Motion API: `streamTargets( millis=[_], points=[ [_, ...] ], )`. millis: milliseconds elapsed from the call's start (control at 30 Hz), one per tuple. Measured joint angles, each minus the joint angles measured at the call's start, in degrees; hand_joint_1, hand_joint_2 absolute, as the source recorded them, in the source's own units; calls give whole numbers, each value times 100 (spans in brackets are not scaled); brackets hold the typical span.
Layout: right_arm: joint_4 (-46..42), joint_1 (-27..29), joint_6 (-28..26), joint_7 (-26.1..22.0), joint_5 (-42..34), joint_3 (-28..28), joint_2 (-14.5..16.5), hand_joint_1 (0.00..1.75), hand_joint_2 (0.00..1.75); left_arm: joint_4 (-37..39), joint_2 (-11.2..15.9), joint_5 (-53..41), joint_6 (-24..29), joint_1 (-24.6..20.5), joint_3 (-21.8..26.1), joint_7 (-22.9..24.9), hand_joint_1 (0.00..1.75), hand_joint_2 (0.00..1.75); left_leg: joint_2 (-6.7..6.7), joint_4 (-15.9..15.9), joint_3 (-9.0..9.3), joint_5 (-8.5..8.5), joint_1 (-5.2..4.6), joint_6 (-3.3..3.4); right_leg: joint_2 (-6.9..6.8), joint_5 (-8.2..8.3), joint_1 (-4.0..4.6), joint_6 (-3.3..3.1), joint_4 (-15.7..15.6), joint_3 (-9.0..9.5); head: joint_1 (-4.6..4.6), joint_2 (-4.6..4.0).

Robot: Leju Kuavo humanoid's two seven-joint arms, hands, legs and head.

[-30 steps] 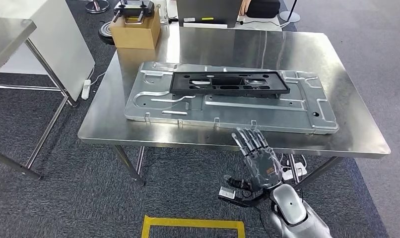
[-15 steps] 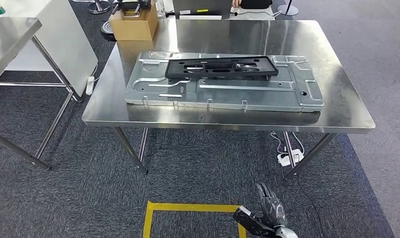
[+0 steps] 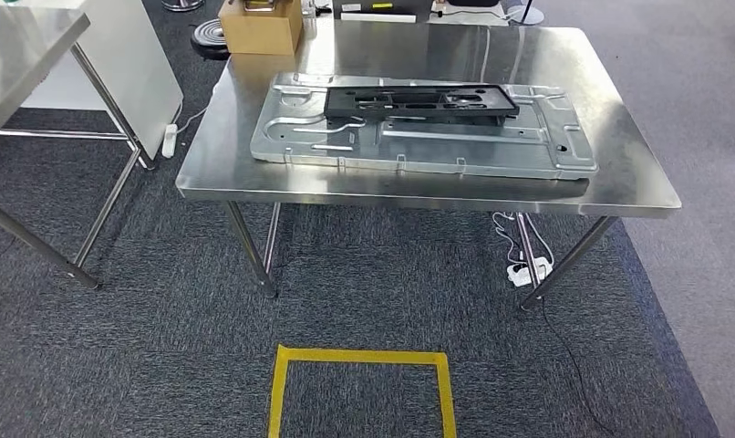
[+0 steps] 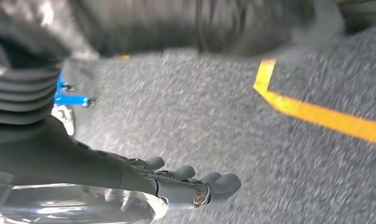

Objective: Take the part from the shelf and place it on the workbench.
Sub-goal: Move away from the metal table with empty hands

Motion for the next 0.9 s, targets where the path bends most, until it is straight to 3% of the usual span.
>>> streamTargets(
  millis=[33, 100, 167, 200, 267, 300, 367, 433, 467, 500, 533, 600, 667, 700, 733, 800, 833, 900],
  points=[
    [15, -1, 3, -71, 27, -52, 15, 0, 0, 0, -1, -11, -19, -4, 0, -14, 0, 0, 3, 35, -83, 36, -4, -8, 0, 113, 0, -5, -60, 149, 1, 0],
    [32, -15, 17, -159, 70, -127, 28, 0, 0, 0, -3, -26, -51, -12, 0, -40, 0, 0, -3, 124, -229, 91, -7, -36, 3, 342, 2, -38, -758, 721, 1, 0],
    [43, -41, 32, -207, 99, -183, 34, 0, 0, 0, -5, -35, -67, -22, 0, -61, 0, 0, -8, 209, -330, 140, -21, -86, 12, 340, 27, -74, -1489, 1199, -2, 0],
    [50, -51, 36, -220, 106, -204, 40, 0, 0, 0, -6, -38, -69, -27, 0, -66, 0, 0, -7, 230, -357, 171, -25, -117, 17, 292, 43, -88, -1650, 1280, -2, 0],
    [73, -59, 38, -235, 112, -231, 62, 0, 0, 0, -6, -41, -76, -35, 0, -72, 0, 0, -12, 235, -390, 231, -28, -191, 10, 330, 49, -134, -1697, 1242, 1, 0],
    [85, -65, 39, -231, 114, -241, 75, 0, 0, 0, -5, -41, -80, -36, 0, -78, 0, 0, -24, 267, -423, 180, -22, -229, 0, 374, 37, -172, -1706, 1197, 1, 0],
    [105, -73, 44, -199, 115, -261, 101, 0, 0, 0, -4, -39, -93, -35, 0, -101, 0, 0, -50, 580, -563, -187, -7, -298, -20, 480, 10, -258, -1730, 1075, 1, 0],
    [113, -74, 51, -150, 115, -296, 111, 0, 0, 0, -4, -33, -108, -27, 0, -126, 0, 0, -56, 1264, -761, -707, 13, -344, -22, 581, 17, -298, -1728, 934, -1, 0],
    [118, -72, 54, -130, 115, -313, 116, 0, 0, 0, -4, -30, -113, -21, 0, -133, 0, 0, -56, 1602, -829, -837, 18, -358, -22, 635, 22, -297, -1722, 860, -2, 0],
    [125, -72, 56, -114, 115, -325, 121, 0, 0, 0, -4, -28, -114, -19, 0, -136, 0, 0, -57, 1821, -839, -829, 19, -363, -22, 690, 26, -292, -1711, 785, -1, 0],
    [131, -71, 58, -102, 116, -330, 126, 0, 0, 0, -4, -27, -114, -19, 0, -137, 0, 0, -57, 1854, -756, -694, 19, -357, -22, 742, 30, -283, -1698, 709, -1, 0],
    [140, -73, 61, -83, 122, -333, 143, 0, 0, -1, -4, -26, -114, -23, 1, -137, 0, 0, -67, 1331, -282, -369, 15, -304, -14, 835, 39, -259, -1665, 587, -2, 0],
    [144, -73, 60, -71, 130, -334, 164, 0, 0, -2, -1, -26, -114, -35, 2, -138, 0, 0, -86, 472, 324, -385, -6, -231, -4, 913, 59, -214, -1635, 523, -1, 0],
    [145, -74, 60, -70, 134, -335, 173, 0, 0, -2, 0, -26, -114, -41, 3, -139, 0, 0, -93, 178, 502, -474, -19, -202, -2, 950, 64, -184, -1626, 505, 0, 0],
    [146, -73, 58, -73, 141, -336, 179, 0, 0, -2, 1, -26, -114, -45, 4, -140, 0, 0, -93, 17, 575, -540, -33, -176, -4, 989, 67, -147, -1626, 492, 1, 0],
    [148, -72, 55, -86, 158, -339, 181, 0, 0, -2, -1, -31, -114, -42, 8, -143, 0, 0, -75, -69, 551, -507, -24, -96, 0, 1028, 64, -76, -1611, 464, 2, 0],
    [149, -68, 54, -93, 166, -341, 181, 0, 0, -2, -2, -35, -111, -38, 10, -145, 0, 0, -58, -88, 526, -459, -14, -45, 6, 943, 60, -52, -1513, 419, 4, 0],
    [155, -58, 52, -100, 174, -344, 181, 0, 0, -2, -6, -44, -108, -29, 13, -149, 0, 0, -21, -100, 447, -368, -3, 33, 21, 535, 47, -19, -971, 201, 4, 0]
  ],
)
